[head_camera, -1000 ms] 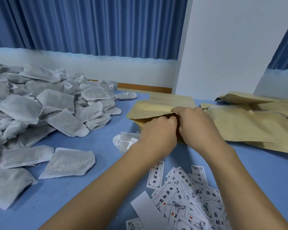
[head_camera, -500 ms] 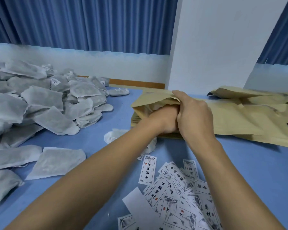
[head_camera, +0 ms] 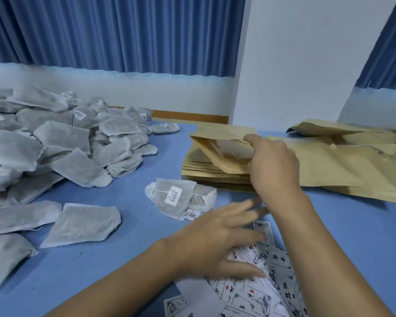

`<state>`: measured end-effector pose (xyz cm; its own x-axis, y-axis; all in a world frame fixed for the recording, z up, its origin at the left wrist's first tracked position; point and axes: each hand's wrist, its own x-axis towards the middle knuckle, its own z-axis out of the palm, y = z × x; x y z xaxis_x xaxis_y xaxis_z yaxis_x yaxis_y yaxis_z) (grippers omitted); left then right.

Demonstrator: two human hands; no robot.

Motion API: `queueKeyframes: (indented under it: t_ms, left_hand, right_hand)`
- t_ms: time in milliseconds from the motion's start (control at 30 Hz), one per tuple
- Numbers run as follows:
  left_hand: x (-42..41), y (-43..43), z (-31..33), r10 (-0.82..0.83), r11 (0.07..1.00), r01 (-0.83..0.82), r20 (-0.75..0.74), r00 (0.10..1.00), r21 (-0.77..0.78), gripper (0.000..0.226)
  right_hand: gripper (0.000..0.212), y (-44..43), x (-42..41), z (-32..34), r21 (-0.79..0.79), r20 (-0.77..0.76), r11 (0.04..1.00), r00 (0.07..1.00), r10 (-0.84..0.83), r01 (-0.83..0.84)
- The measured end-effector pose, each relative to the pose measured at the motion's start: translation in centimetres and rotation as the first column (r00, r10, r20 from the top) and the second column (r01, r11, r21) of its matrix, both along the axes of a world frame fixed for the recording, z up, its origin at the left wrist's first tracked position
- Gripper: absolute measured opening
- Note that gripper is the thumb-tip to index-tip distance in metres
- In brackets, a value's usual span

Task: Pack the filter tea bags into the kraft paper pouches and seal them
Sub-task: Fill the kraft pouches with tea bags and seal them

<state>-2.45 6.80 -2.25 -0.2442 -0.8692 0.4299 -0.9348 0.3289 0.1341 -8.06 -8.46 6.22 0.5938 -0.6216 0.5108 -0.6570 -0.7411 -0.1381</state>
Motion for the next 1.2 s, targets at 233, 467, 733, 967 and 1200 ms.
queueKeyframes:
  t_ms: [233,467,733,967,1200]
  left_hand:
    - [-0.4,0.0,-0.7,0.050,0.947,-0.050,0.007,0.999,0.316,0.043]
    - [-0.8,0.6,-0.3,0.095,0.981,-0.130,0.231,0.968,0.143,0.035]
    - [0.4,0.8,-0.8,0.082,0.994,-0.099,-0.255,0.963,-0.055,0.023]
    - [2.0,-1.5,5.2,0.354,0.680,-0.277,-0.027,0.935,-0.678,0.028]
    - [2.2,-4.4,8.2,0.721,0.691,-0.722,0.079,0.688,-0.016,0.031]
  right_hand:
    - [0.054,0.6,0.2,-0.2,0.005,-0.076,1.000,0.997,-0.008,0.008]
    - [0.056,0.4,-0.2,0.0,0.006,-0.073,1.000,0.997,-0.013,0.013]
    - [0.057,0.2,-0.5,0.4,0.030,-0.088,1.000,0.996,0.004,-0.002]
    - [0.014,0.4,-0.6,1.2,0.059,-0.107,0.994,0.990,0.094,-0.088]
    - [0.044,-0.5,-0.8,1.4,0.057,-0.055,0.992,0.991,0.118,-0.115]
